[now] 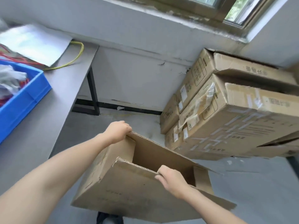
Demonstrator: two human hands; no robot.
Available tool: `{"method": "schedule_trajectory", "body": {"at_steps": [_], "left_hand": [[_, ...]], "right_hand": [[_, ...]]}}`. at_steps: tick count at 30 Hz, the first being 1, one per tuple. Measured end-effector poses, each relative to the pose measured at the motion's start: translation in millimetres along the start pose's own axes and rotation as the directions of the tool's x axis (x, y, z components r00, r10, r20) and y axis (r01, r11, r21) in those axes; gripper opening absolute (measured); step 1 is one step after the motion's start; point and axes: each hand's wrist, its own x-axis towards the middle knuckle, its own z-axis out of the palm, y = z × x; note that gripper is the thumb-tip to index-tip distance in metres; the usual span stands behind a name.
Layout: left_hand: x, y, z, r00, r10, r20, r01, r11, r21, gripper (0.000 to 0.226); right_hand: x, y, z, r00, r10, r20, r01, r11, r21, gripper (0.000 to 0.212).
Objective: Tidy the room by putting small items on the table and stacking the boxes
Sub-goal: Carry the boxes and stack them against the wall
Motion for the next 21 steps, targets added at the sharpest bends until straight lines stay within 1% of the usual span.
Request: {"method": "schedule_trajectory", "body": {"at_steps": [1,2,5,8,10,12,14,16,18,21], "left_hand": [[-0.3,-15.0,-3.4,1.000,-0.014,-0.002,0.014,1.000,-0.011,0.024],[-0.7,-29.6,-6.3,1.000,-0.028,-0.007,0.028,0.999,-0.024,0.025],[1.1,-71.0,-17.2,0.996,-0.082,-0.039,0.080,0.995,-0.065,0.028],[7.8,-104.0,-27.5,0.989,-0.117,-0.085,0.108,0.989,-0.103,0.031],[15.6,-120.2,-37.0,0.987,-0.125,-0.098,0.114,0.987,-0.111,0.033],[25.2,-134.7,-45.5,0.984,-0.144,-0.104,0.132,0.984,-0.121,0.037],[38.6,-149.8,-50.4,0.976,-0.191,-0.108,0.177,0.976,-0.129,0.040],[55.6,-165.2,-51.7,0.965,-0.236,-0.111,0.220,0.965,-0.140,0.039],[76.3,-179.2,-52.7,0.961,-0.261,-0.089,0.249,0.960,-0.127,0.036],[112.6,-198.7,-49.1,0.951,-0.310,-0.012,0.306,0.943,-0.132,0.034]], "right_hand": [[14.9,-9.0,-6.9,0.998,0.065,0.020,-0.066,0.997,0.050,0.042],[31.5,-16.0,-13.1,0.994,0.102,0.035,-0.104,0.992,0.073,0.034],[83.6,-27.5,-30.6,0.980,0.165,0.115,-0.178,0.977,0.115,0.028],[133.4,-34.0,-40.8,0.966,0.200,0.161,-0.225,0.963,0.149,0.019],[163.7,-37.1,-44.7,0.962,0.211,0.173,-0.242,0.953,0.183,0.019],[191.4,-38.2,-49.1,0.962,0.199,0.187,-0.230,0.960,0.162,0.026],[218.2,-34.9,-56.7,0.964,0.181,0.197,-0.209,0.969,0.134,0.029],[246.4,-25.2,-66.4,0.967,0.152,0.203,-0.183,0.973,0.144,0.029],[274.5,-10.0,-77.6,0.969,0.133,0.208,-0.170,0.971,0.171,0.029],[320.0,23.9,-88.0,0.969,0.107,0.221,-0.146,0.975,0.168,0.028]]}}
